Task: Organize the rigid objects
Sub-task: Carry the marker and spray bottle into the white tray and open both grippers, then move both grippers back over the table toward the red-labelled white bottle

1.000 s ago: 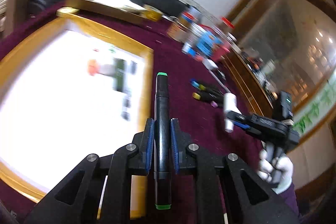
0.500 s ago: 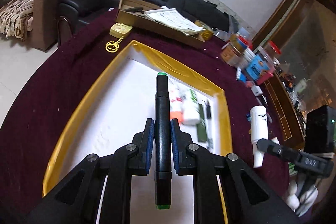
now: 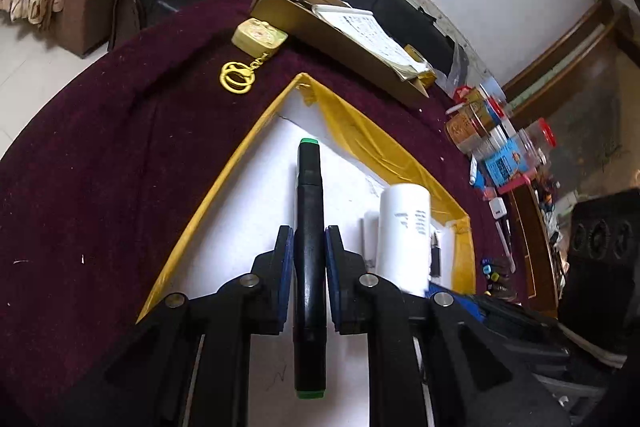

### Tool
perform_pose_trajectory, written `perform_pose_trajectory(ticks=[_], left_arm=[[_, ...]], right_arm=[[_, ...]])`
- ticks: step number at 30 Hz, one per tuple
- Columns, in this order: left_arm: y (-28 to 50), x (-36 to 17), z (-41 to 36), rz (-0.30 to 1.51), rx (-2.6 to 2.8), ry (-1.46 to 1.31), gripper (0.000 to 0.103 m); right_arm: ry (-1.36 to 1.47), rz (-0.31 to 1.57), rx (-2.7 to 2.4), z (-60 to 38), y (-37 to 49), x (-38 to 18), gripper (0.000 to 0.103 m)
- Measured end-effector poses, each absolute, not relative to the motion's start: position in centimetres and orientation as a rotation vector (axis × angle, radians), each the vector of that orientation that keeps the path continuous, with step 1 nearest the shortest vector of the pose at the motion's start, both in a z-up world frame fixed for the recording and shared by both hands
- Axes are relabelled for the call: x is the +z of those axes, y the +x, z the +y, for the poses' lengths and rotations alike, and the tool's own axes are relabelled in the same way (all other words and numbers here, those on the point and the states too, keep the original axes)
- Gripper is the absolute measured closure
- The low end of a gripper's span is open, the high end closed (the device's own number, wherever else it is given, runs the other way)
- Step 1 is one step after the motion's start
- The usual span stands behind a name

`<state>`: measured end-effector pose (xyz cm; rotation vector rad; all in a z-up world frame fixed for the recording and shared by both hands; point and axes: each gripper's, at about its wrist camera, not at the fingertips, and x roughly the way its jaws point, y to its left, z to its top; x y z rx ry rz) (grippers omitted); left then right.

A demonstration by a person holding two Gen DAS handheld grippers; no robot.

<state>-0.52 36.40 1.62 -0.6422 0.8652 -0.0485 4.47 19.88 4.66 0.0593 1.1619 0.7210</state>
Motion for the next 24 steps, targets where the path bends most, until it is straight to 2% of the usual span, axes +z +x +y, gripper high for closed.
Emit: perform_pose_trajectory(ticks=[5, 7, 16, 19, 22, 24], left_arm=[[-0.6, 0.6, 35.9, 0.922, -0.043, -0.658, 0.087], [-1.0, 0.6, 35.6, 0.913, -0.046, -0.662, 0.084], [-3.3, 0.5, 35.7, 0.909, -0.043, -0.706, 0.081], [-3.6, 0.7, 35.8, 0.901, -0.062, -0.734, 0.072], [-4.9, 3.0, 35.0, 0.824, -0.099, -0.739, 0.07], [-5.9, 5.0, 33.6, 0.775, -0.125, -0.713, 0.061]], right_arm=[[0.053, 1.166, 0.675, 19.9, 6.0, 4.2, 0.076], [0.056, 1.16, 0.667, 19.7, 6.0, 4.3, 0.072], [0.115, 1.048, 0.681, 13.4, 3.5, 7.7, 0.07], [0.153, 0.993, 0.636, 8.3, 2.4, 8.8, 0.062], [0.192, 0.958, 0.574, 3.2, 1.9, 9.1, 0.062], [0.205, 0.927, 0.507, -0.6, 1.6, 9.3, 0.062]])
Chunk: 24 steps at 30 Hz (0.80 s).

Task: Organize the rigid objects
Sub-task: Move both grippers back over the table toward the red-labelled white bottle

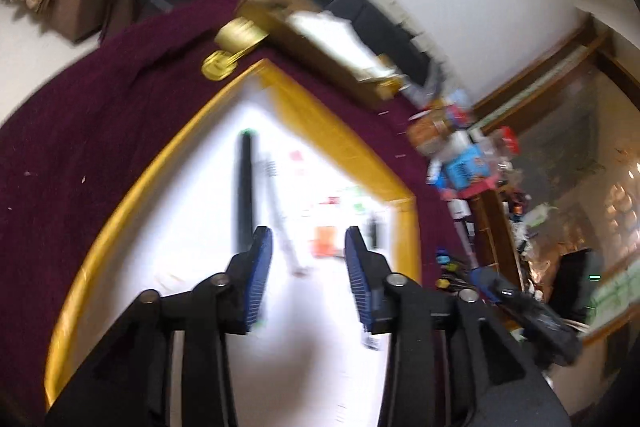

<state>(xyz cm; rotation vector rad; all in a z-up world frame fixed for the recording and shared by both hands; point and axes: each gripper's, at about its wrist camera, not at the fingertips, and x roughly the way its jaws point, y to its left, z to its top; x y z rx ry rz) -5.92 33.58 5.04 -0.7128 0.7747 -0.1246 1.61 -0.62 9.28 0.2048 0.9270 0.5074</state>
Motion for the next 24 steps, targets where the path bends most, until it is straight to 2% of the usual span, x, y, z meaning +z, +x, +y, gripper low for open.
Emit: perform_pose_trajectory(ticks=[2, 3, 9, 15, 19, 24], left_arm=[[-7.1, 6.9, 31.8, 0.735, -0.149, -0.687, 0.042], [-7.6, 7.7, 30.6, 0.718, -0.169, -0.676, 0.04], [-8.9, 9.6, 21.8, 0.749, -0.357, -0.599, 0.038], [-8.1, 6.8, 12.0, 0.861, -0.453, -0.441, 0.038], [-6.5, 4.1, 8.5, 0.92, -0.418, -0.358, 0.038], [-4.5, 1.5, 7.9, 0.947, -0.351, -0.326, 0.038]], right_arm=[[0.236, 0.908, 0.431, -4.9, 1.6, 9.1, 0.062], [0.26, 0.906, 0.404, -6.5, 1.7, 8.9, 0.062], [0.419, 0.889, 0.221, -17.7, 0.7, 7.3, 0.062], [0.448, 0.842, 0.121, -23.9, -1.1, 7.2, 0.062], [0.44, 0.816, 0.06, -26.8, -1.8, 7.1, 0.062], [0.452, 0.813, 0.04, -28.2, -1.4, 6.5, 0.062]])
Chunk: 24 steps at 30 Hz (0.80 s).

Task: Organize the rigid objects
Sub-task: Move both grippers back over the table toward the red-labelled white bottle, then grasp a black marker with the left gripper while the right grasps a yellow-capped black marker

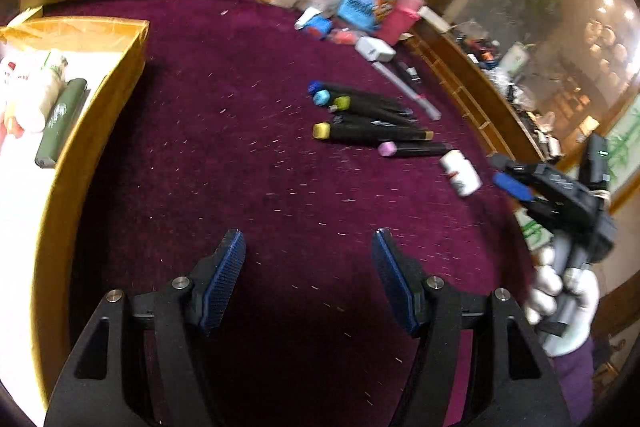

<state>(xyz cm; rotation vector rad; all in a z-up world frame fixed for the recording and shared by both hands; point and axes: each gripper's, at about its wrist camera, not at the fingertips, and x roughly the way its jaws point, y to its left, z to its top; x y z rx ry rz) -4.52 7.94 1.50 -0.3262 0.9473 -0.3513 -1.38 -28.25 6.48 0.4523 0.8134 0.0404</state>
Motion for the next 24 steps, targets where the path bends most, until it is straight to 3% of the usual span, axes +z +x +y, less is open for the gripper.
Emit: perform_pose_trajectory(ticks=[8, 14, 15, 24], left_arm=[[-5.1, 1.0, 6.6, 0.903, -0.383, -0.269, 0.018], [-4.9, 0.9, 7.6, 0.888, -0.415, -0.346, 0.018], [-4.9, 0.9, 7.8, 0.885, -0.42, -0.359, 0.018], [-5.0, 0.9, 8.0, 0.88, -0.43, -0.385, 0.018]], right_arm=[[0.385, 0.896, 0.069, -25.0, 4.2, 6.4, 0.062], [0.357, 1.059, 0.041, -21.8, 10.2, 3.3, 0.061], [0.353, 1.064, 0.038, -21.1, 10.5, 2.7, 0.055], [0.188, 1.1, 0.246, -15.3, 7.0, 2.6, 0.054]])
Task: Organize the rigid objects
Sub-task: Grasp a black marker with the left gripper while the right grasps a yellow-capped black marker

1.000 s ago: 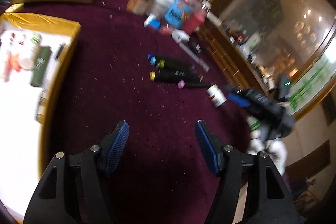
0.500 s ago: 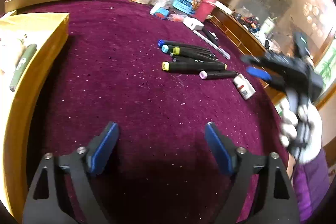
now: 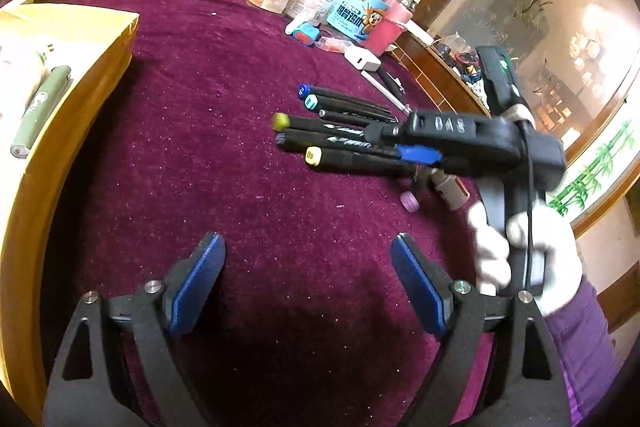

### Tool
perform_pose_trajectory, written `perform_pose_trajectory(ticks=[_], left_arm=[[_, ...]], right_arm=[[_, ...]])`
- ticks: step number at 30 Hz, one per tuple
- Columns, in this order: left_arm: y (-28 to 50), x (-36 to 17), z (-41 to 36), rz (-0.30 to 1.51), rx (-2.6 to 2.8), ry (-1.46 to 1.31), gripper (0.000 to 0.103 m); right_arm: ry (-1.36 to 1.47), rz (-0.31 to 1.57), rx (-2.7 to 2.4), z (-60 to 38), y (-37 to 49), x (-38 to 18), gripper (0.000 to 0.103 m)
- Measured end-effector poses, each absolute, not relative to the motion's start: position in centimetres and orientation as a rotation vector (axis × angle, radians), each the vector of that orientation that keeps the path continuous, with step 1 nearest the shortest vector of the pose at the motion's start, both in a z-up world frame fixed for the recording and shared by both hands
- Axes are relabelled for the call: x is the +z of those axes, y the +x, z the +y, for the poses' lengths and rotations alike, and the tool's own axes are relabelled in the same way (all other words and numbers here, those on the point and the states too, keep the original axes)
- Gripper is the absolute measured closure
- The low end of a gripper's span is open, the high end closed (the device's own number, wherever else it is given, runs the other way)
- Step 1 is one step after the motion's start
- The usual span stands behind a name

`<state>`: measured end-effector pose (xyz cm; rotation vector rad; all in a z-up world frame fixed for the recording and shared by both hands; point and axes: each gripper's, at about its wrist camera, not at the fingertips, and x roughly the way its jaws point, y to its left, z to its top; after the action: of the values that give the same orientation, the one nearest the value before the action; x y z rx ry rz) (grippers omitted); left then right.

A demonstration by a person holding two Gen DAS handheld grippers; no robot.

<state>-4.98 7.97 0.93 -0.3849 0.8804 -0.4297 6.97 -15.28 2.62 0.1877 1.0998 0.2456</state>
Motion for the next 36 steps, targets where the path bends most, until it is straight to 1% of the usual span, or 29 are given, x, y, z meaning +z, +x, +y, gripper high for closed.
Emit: perform_pose_trajectory(ticks=[5, 7, 10, 14, 25, 26, 27, 28, 31, 36], left_arm=[[-4.9, 0.9, 8.1, 0.879, -0.435, -0.396, 0.018], [-4.9, 0.9, 8.1, 0.879, -0.436, -0.399, 0.018], [-4.9, 0.9, 8.1, 0.879, -0.434, -0.397, 0.018], [-4.9, 0.9, 8.3, 0.878, -0.439, -0.409, 0.018], [-5.0, 0.9, 8.9, 0.875, -0.449, -0.455, 0.018], [-5.0, 0.9, 9.0, 0.875, -0.438, -0.454, 0.021], [-5.0, 0.8, 9.1, 0.872, -0.433, -0.46, 0.021], [-5.0, 0.8, 9.1, 0.873, -0.44, -0.467, 0.02], [-4.9, 0.7, 9.6, 0.872, -0.451, -0.507, 0.02], [-4.8, 0.4, 10.8, 0.866, -0.479, -0.591, 0.02]], right_arm=[[0.119, 1.115, 0.42, -13.3, 3.2, 2.6, 0.054], [0.145, 1.132, 0.496, -13.5, 1.8, 2.8, 0.054], [0.213, 1.056, 0.484, -15.6, 0.2, 4.4, 0.054], [0.161, 1.034, 0.436, -15.9, -0.2, 5.0, 0.054], [-0.045, 1.06, 0.405, -10.8, 0.2, 2.4, 0.054], [-0.069, 1.05, 0.401, -10.3, 0.2, 2.5, 0.057], [-0.079, 1.05, 0.413, -9.7, 0.3, 2.5, 0.072], [-0.082, 1.058, 0.415, -9.4, 0.3, 2.5, 0.085], [-0.061, 1.081, 0.43, -9.0, 0.2, 2.7, 0.09], [0.072, 1.202, 0.68, -8.7, -1.4, 2.3, 0.09]])
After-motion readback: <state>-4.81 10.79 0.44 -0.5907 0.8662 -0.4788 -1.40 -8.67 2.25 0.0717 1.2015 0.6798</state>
